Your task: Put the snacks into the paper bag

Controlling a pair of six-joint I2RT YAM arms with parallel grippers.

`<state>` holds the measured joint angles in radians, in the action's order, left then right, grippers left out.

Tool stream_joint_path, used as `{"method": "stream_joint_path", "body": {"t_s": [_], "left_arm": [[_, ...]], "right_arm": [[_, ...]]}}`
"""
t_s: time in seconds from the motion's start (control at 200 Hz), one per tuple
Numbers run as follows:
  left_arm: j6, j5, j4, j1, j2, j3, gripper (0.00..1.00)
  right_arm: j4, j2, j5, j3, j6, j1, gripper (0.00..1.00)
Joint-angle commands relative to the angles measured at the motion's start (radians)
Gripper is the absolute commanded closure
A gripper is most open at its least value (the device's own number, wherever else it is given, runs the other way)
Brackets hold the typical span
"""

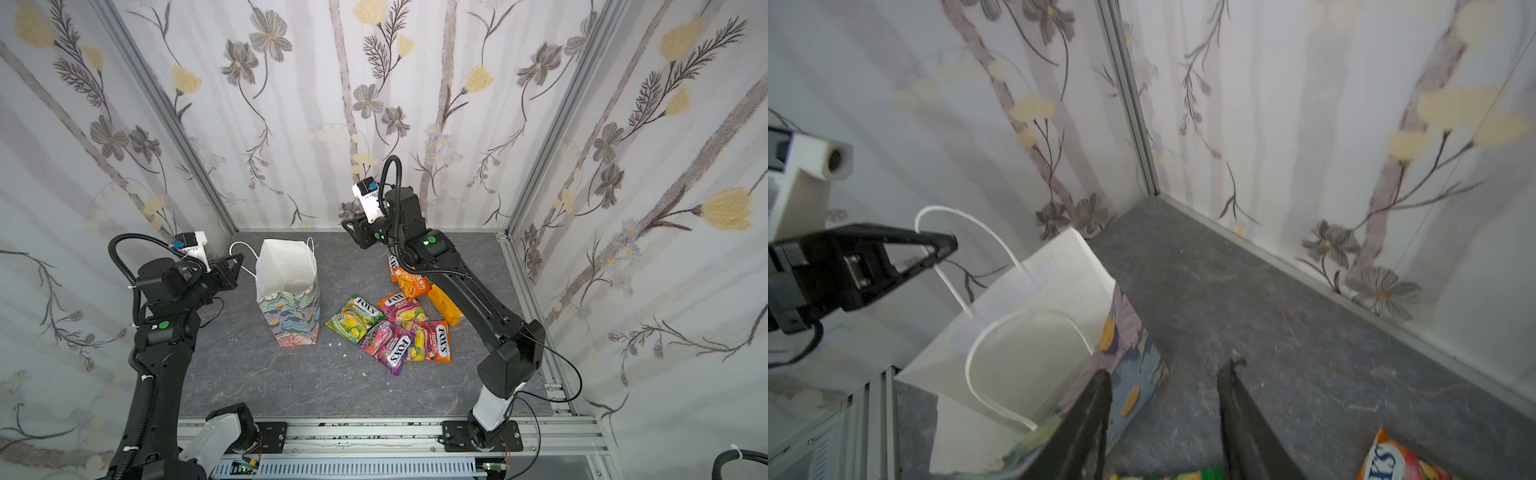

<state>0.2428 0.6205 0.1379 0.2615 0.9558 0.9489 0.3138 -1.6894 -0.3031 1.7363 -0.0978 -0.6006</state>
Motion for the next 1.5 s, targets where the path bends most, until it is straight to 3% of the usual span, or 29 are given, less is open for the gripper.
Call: {"method": "stream_joint_path", "body": {"t_s": [0.0, 0.065, 0.185, 0.285, 0.764, 1.494], "left_arm": [[0.001, -0.006, -0.038, 0.000, 0.003, -0.001, 1.00], [0.001, -0.007, -0.035, 0.001, 0.006, -0.002, 1.00], [0.003, -0.011, -0.037, 0.001, 0.006, -0.004, 1.00], [0.003, -0.008, -0.038, 0.000, 0.006, -0.003, 1.00], [0.003, -0.008, -0.040, 0.001, 0.006, -0.006, 1.00], [0.001, -0.010, -0.038, 0.001, 0.002, -0.006, 1.00]], "right_arm": [[0.048, 0.037, -0.047, -0.168, 0.086, 0.009, 0.42], [0.057, 0.054, -0.061, -0.268, 0.139, -0.006, 0.39], [0.014, 0.073, 0.073, -0.427, 0.164, -0.056, 0.30], [-0.016, 0.031, 0.038, -0.463, 0.128, -0.042, 0.25], [-0.042, -0.317, -0.070, -0.251, 0.107, 0.015, 0.20], [-0.059, -0.515, -0.122, -0.138, 0.062, 0.020, 0.20]]}}
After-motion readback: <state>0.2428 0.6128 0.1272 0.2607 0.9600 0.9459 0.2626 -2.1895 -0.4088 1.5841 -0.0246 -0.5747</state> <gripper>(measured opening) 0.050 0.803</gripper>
